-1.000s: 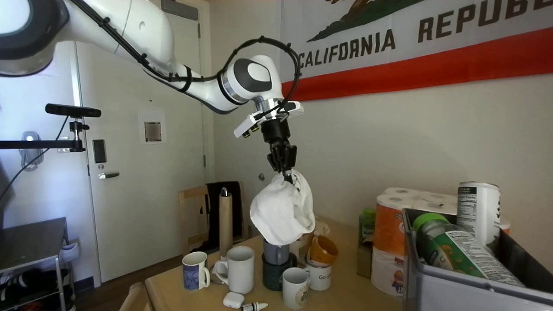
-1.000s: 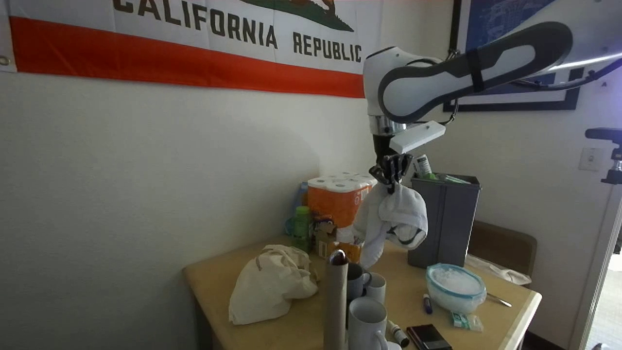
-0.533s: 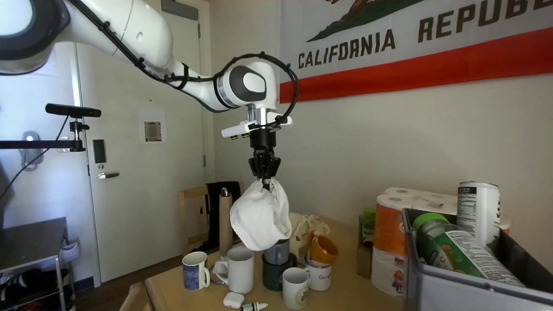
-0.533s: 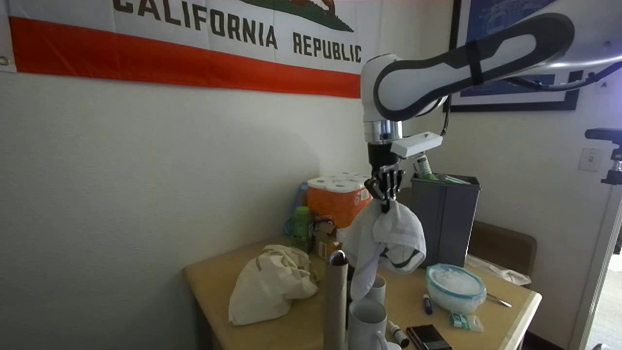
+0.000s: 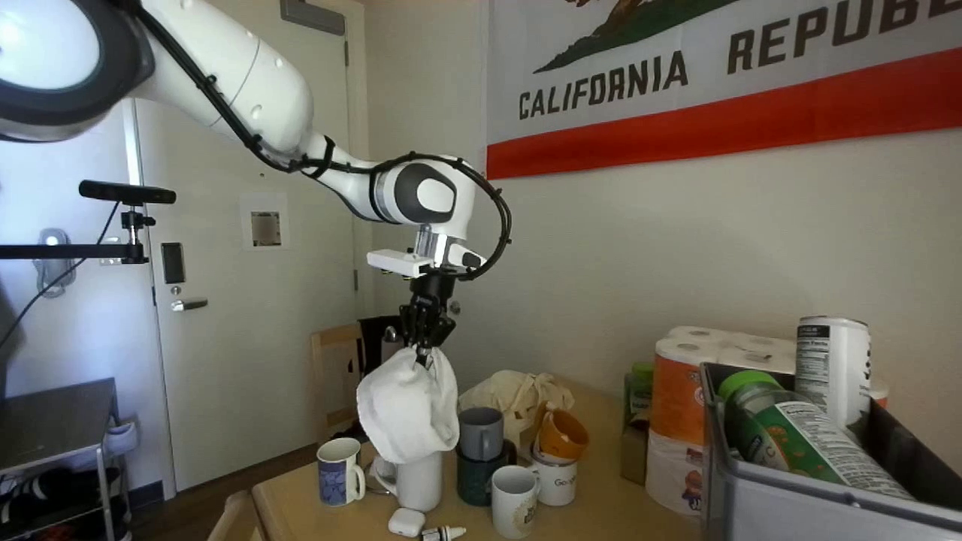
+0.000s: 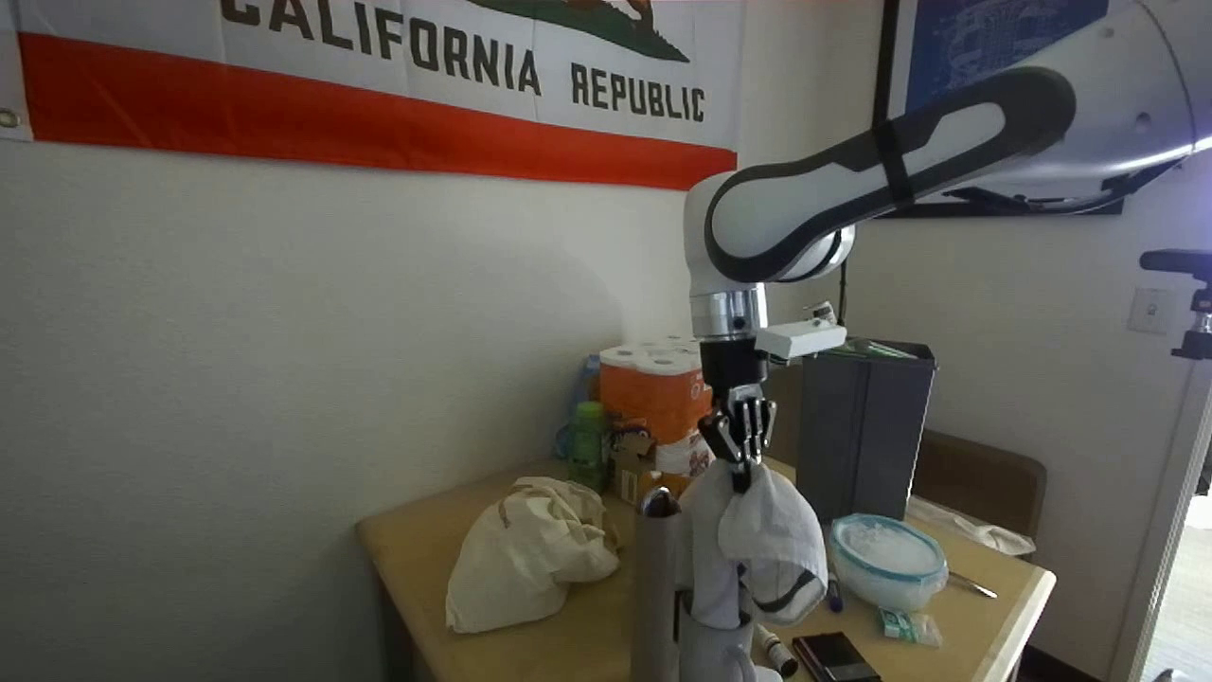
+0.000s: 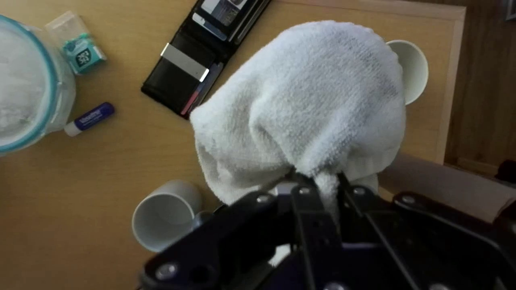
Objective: Use the towel to wipe in a mug
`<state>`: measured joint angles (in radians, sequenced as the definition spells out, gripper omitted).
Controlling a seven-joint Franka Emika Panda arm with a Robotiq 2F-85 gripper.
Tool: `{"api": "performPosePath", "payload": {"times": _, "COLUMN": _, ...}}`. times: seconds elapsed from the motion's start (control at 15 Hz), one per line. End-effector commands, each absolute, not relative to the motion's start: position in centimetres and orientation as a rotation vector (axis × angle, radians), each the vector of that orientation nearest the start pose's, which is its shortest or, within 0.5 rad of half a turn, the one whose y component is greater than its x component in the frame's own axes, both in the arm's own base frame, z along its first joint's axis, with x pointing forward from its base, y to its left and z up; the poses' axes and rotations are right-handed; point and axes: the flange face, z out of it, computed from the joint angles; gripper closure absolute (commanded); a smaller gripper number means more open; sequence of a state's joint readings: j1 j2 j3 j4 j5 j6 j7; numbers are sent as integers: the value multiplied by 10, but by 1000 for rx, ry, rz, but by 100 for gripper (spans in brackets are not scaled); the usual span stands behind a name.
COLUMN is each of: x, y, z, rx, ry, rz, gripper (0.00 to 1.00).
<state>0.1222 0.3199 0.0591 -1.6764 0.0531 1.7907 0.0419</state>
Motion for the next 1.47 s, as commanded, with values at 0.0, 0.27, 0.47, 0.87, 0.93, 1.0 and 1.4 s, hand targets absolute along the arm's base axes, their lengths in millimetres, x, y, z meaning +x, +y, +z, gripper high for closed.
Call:
{"api": "performPosePath", "payload": {"times": 0.0, "x": 611, "y": 118, "z": 381, "rx": -3033, "ry": -204, "rz": 389, "gripper": 97}}
{"api": "performPosePath", "payload": {"times": 0.27, "x": 614, "y": 120, "z": 355, "rx": -3053, "ry": -150, "rz": 318, "gripper": 97}}
{"api": "performPosePath", "payload": {"times": 0.47, "x": 619, "y": 120, "z": 338, "rx": -3048, "ry": -111, "rz": 200, "gripper": 97}}
{"api": "performPosePath", "payload": {"times": 0.87, "x": 617, "y": 121, "z": 297, "rx": -3063, "ry": -105, "rz": 209, "gripper": 97}}
{"api": "performPosePath", "payload": {"times": 0.93, "x": 617, "y": 121, "z": 291, "rx": -3057, "ry": -103, "rz": 232, "gripper": 97}}
{"api": "performPosePath", "payload": {"times": 1.0, "x": 616, "y": 122, "z": 285, "rx": -3049, "ry": -100, "rz": 242, "gripper": 97}}
{"api": "performPosePath", "payload": {"times": 1.4, "x": 616, "y": 125, "z": 261, "rx": -2997, "ry": 0, "rz": 189, "gripper": 97}}
